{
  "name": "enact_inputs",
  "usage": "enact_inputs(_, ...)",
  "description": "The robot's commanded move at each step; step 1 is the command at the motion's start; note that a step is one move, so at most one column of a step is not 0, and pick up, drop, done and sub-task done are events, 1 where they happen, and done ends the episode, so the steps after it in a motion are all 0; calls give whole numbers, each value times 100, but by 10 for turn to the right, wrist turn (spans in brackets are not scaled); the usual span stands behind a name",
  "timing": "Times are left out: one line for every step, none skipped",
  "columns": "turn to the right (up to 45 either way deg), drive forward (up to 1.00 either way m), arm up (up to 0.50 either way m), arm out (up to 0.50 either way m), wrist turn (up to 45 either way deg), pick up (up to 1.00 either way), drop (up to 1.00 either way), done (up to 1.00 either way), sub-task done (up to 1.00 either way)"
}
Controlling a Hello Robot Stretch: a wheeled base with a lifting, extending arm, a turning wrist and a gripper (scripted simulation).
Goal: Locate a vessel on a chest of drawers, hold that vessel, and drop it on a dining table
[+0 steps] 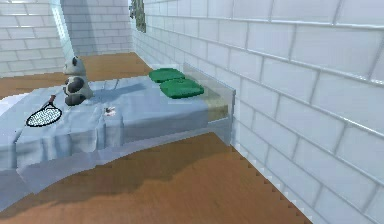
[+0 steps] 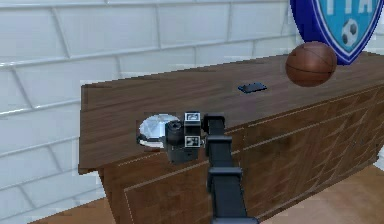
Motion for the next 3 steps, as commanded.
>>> enact_inputs(0, 0, 10, 0, 0, 0, 0, 0, 0)
enact_inputs(0, 0, 0, 0, -450, 0, 0, 0, 0)
enact_inputs(0, 0, 0, 0, -450, 0, 0, 0, 0)
